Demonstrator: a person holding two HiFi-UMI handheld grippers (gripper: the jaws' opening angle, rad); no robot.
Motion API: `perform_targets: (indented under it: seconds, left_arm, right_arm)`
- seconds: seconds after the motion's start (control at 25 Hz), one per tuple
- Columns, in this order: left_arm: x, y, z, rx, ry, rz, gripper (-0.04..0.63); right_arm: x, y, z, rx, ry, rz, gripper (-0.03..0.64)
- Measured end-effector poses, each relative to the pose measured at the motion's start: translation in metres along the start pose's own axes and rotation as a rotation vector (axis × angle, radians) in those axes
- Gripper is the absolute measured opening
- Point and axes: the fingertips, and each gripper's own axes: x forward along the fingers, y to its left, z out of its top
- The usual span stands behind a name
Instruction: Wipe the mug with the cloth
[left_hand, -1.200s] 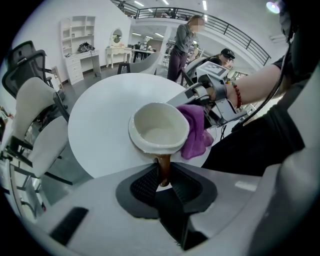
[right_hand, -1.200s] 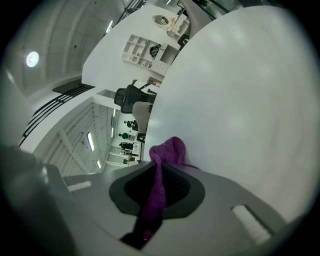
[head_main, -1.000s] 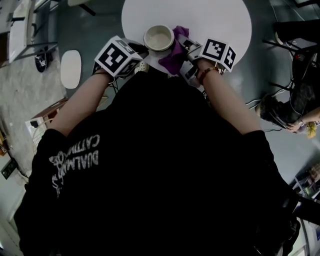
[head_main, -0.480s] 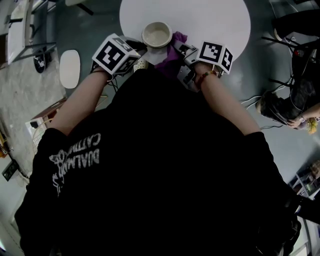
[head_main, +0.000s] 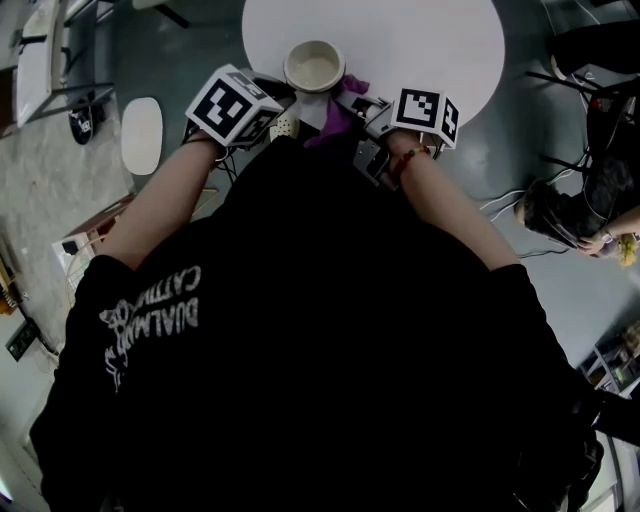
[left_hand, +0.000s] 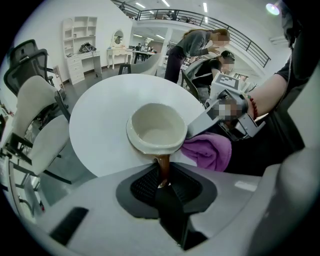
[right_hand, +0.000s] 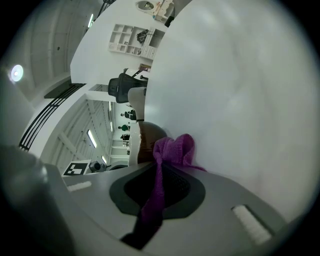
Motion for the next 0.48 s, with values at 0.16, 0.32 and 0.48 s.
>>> perform_targets:
  seconds: [0.16, 0.32, 0.48]
  left_arm:
    - [0.003, 0.0, 0.003, -0.012, -0.002, -0.006, 0.069]
    - [0.006, -0.007, 0.011, -0.022, -0.012, -0.039, 0.069]
    - [0.01, 0.002, 0.01, -0.026, -0.003, -0.029, 0.069]
  right_arm:
    - [0.002, 0.0, -0.005, 0.001, 0.03, 0.006, 0.029]
    - [0.007, 0.004, -0.017, -0.004, 0.116, 0.043, 0.029]
    - [0.022, 0.019, -0.031, -0.038, 0.207, 0.104, 0.029]
